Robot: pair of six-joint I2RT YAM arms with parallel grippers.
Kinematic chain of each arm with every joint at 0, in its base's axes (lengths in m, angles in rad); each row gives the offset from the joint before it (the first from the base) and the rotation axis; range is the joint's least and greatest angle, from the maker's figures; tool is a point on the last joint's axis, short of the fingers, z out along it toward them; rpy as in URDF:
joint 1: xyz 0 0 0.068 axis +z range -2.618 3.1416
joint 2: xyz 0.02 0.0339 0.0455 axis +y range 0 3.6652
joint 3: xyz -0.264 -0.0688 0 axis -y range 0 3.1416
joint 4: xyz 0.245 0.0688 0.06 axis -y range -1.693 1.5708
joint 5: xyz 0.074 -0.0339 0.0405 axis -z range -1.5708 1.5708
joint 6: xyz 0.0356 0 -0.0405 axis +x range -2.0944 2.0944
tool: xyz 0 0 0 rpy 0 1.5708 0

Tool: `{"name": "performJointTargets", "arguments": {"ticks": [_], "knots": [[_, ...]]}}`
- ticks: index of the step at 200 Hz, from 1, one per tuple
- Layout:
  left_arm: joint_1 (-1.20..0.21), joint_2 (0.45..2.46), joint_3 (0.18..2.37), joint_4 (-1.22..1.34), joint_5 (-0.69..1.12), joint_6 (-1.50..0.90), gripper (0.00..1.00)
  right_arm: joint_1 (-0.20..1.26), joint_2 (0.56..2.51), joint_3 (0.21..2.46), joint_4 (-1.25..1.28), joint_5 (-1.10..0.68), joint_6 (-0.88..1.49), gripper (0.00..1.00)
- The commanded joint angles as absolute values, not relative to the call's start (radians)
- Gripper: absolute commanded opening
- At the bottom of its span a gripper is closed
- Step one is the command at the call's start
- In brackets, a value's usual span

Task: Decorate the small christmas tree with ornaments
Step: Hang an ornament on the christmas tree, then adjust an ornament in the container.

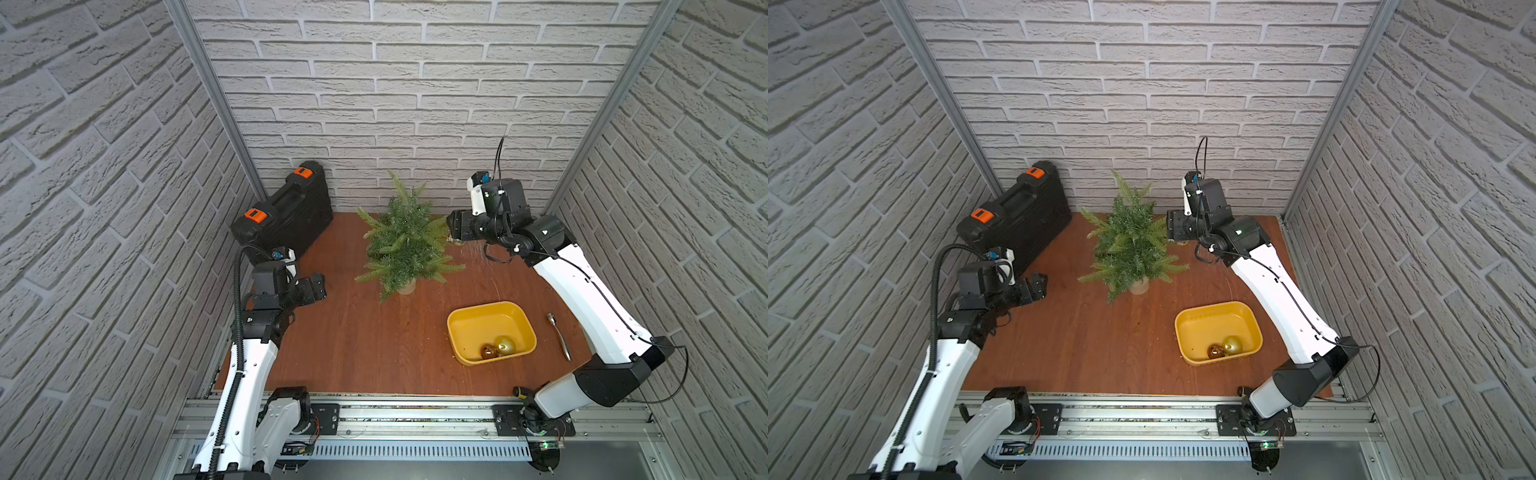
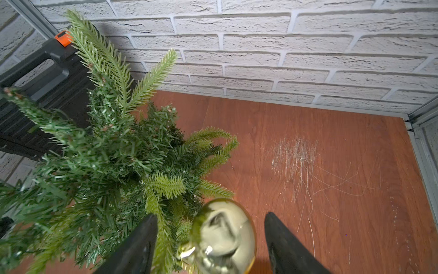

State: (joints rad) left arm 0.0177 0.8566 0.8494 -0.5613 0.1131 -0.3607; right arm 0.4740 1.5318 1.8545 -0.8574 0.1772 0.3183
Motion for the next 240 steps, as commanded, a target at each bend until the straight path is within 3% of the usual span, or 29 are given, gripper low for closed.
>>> {"name": "performJointTargets", "arguments": {"ticks": [1,71,185,204,240], "knots": [[0.025,0.852,0.838,-0.529,0.111,-0.361,0.98,0.469,1.483,1.845,-0.811,0.179,0.331,0.72],[0.025,0.853,0.838,-0.529,0.110,-0.360,0.98,0.455,1.369,1.720,-0.878,0.210,0.321,0.71],[0.025,0.857,0.837,-0.522,0.131,-0.365,0.98,0.453,1.128,1.132,-1.149,0.258,0.522,0.70],[0.026,0.859,0.836,-0.521,0.136,-0.368,0.98,0.453,1.135,1.044,-1.149,0.234,0.585,0.74],[0.025,0.856,0.835,-0.520,0.139,-0.370,0.98,0.451,1.175,0.926,-1.143,0.355,0.748,0.86]]}}
